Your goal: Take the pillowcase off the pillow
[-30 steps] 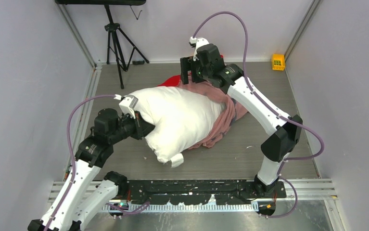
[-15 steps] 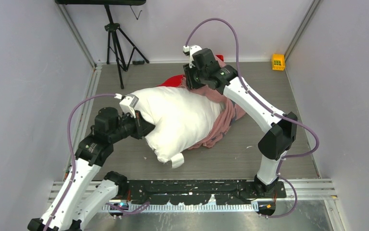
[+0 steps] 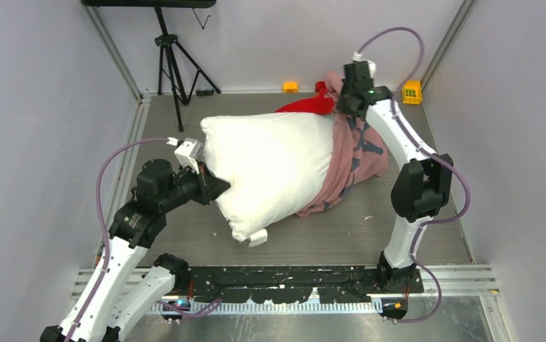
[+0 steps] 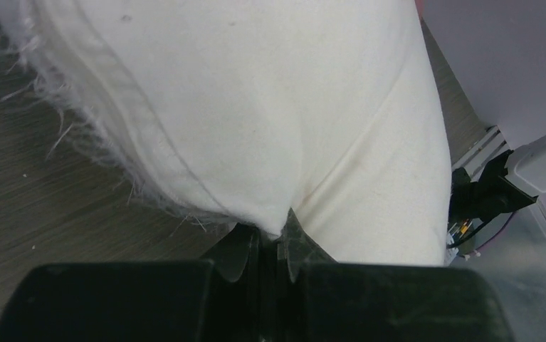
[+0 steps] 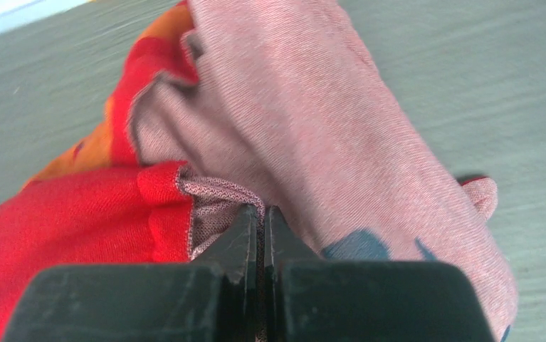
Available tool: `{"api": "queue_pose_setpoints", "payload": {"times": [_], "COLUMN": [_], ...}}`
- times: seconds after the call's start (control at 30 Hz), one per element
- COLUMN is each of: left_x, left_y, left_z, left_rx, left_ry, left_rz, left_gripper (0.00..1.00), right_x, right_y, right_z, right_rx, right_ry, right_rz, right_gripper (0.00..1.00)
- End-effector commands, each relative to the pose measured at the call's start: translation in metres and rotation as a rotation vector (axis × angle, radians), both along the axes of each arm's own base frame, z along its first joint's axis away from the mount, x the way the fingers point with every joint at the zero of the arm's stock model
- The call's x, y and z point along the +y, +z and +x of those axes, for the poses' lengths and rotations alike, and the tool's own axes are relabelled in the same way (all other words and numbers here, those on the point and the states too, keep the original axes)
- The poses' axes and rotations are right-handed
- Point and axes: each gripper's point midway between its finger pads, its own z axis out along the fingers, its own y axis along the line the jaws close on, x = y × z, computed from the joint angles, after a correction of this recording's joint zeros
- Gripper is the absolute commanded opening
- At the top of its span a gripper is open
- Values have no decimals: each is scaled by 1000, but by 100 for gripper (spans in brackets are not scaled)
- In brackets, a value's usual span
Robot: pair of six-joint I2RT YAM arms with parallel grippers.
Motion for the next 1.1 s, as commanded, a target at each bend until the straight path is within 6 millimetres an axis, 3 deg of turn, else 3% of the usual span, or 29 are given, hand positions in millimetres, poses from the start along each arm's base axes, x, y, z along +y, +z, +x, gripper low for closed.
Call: {"api": "queue_pose_setpoints", "payload": {"times": [0.0, 0.03, 0.13, 0.2, 0.3, 0.33, 0.4, 0.43, 0.5, 0.53, 0.6, 0.67, 0.8, 0.97, 1.07], "left_x": [4, 9, 50, 64, 66, 67, 68, 68, 66, 66, 60, 62, 88, 100, 109], "left_y": [29, 24, -2, -17, -30, -33, -36, -37, -35, -35, -34, -36, -48, -64, -55], "left_z": [-6, -3, 21, 30, 42, 46, 55, 60, 69, 73, 77, 82, 94, 109, 126], "left_rx": [-94, -77, 20, 69, 122, 140, 165, 175, 179, 180, 185, 193, 230, 348, 315], "left_ry": [-8, 26, 293, 381, 421, 433, 451, 455, 453, 456, 429, 435, 532, 580, 637], "left_rz": [-2, 19, 156, 218, 239, 244, 244, 235, 203, 187, 155, 155, 113, 5, 8], "left_gripper": [0, 0, 0, 0, 0, 0, 0, 0, 0, 0, 0, 0, 0, 0, 0], "right_x": [-133, -148, -176, -179, -179, -177, -167, -158, -136, -125, -105, -93, -77, -75, -72], "right_y": [1, 3, 14, 24, 42, 48, 64, 69, 78, 81, 87, 94, 103, 103, 97], "right_z": [0, -2, -10, -13, -18, -20, -24, -26, -33, -38, -49, -63, -91, -119, -131], "right_rx": [-35, -45, -69, -94, -133, -141, -166, -168, -168, -165, -164, -163, -169, -157, -131], "right_ry": [-432, -480, -565, -579, -568, -552, -487, -439, -335, -283, -193, -145, -90, -147, -141], "right_rz": [-28, -39, -50, -36, -32, -27, 8, 33, 112, 150, 223, 272, 351, 423, 431], "right_gripper": [0, 0, 0, 0, 0, 0, 12, 21, 54, 63, 71, 73, 75, 81, 82]}}
